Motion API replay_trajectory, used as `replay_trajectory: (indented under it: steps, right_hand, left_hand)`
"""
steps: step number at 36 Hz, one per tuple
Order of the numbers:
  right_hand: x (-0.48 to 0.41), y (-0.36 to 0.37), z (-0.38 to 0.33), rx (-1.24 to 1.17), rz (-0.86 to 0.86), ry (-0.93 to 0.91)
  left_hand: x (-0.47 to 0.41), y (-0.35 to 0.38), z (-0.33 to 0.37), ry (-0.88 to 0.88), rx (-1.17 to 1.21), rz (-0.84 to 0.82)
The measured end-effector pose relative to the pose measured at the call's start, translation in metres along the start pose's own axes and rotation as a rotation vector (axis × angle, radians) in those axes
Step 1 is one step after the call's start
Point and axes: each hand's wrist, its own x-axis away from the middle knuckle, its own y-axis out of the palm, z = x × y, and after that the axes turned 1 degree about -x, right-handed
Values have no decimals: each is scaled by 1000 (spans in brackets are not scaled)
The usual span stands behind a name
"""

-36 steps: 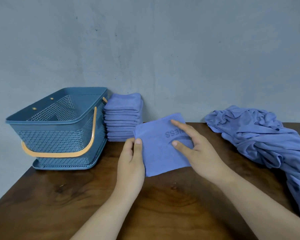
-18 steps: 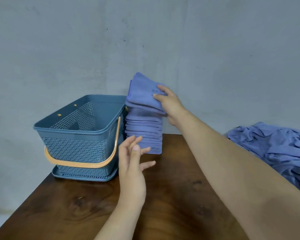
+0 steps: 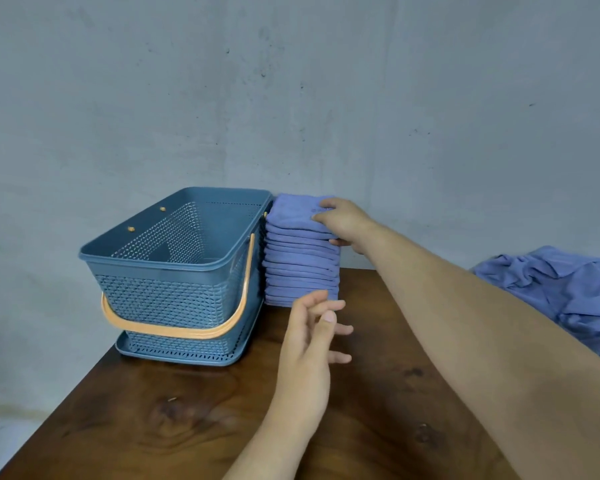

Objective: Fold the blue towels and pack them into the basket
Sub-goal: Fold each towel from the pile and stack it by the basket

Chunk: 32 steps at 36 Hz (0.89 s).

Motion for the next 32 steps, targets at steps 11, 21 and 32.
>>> replay_trajectory:
  steps: [11, 21, 32]
  right_hand:
    - [-7, 10, -28, 631, -70, -452]
    - [-19, 44, -27, 919, -257, -213]
    - [10, 22, -30, 839, -133, -337]
  left_hand:
    - [3, 3, -5, 45, -109, -66]
    - [1, -1, -9, 30, -140, -86]
    - [1, 0, -15, 50, -188, -107]
